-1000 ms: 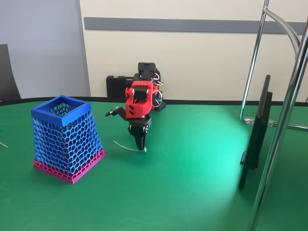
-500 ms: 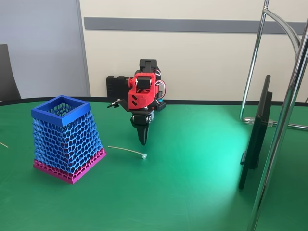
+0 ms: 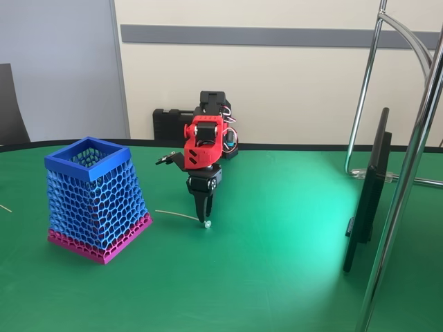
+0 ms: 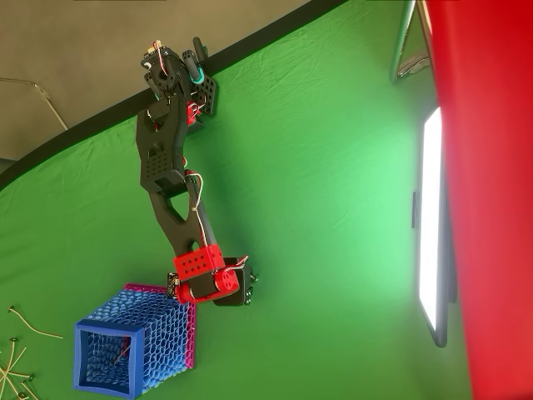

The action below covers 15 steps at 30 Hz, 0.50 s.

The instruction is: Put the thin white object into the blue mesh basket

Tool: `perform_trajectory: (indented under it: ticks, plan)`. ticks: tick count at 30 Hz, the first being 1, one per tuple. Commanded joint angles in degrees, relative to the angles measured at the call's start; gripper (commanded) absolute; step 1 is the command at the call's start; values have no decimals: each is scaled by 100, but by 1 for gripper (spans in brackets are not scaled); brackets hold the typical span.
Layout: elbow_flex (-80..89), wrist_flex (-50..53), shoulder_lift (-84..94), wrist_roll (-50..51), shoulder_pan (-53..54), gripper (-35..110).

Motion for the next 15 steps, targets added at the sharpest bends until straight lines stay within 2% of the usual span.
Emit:
perform_trajectory:
  ticks: [1,15]
  plan:
    - [-44,35,35,105,-26,17]
    - [-35,35,-97,501,97,15]
